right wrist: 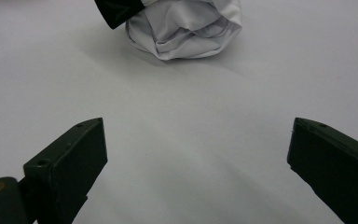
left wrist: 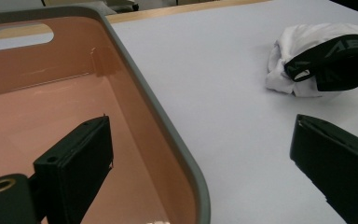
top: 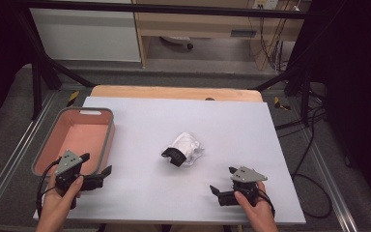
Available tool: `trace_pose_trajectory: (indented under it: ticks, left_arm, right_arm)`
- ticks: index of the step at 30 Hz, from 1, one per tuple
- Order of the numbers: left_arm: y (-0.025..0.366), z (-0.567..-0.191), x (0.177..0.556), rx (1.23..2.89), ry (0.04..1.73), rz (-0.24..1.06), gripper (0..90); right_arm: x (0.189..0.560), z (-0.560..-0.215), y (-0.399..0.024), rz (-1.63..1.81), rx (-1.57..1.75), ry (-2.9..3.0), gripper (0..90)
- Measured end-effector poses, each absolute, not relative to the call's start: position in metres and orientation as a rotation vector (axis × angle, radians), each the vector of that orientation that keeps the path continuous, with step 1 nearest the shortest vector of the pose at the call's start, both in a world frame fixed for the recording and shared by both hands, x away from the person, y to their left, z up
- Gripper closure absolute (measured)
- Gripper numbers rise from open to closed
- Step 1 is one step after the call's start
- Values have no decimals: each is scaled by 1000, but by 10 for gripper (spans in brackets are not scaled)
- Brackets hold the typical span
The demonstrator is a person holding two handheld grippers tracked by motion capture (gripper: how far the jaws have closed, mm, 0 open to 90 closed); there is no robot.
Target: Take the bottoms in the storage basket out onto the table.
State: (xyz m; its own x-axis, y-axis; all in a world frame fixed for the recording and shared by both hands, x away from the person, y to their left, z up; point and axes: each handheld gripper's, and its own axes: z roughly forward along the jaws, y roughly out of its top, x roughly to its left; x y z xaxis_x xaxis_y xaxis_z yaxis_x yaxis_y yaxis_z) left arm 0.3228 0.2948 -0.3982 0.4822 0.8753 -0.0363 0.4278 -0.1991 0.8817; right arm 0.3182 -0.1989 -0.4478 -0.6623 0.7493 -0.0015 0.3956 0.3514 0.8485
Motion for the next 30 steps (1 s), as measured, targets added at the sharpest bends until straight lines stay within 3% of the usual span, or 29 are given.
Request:
trace_pose_trajectory:
  ticks: [30]
  left_arm:
    - [285, -412, 317, 1879, 1092, 600, 58]
  right_arm:
    - [318, -448, -198, 1233, 998, 2242, 49]
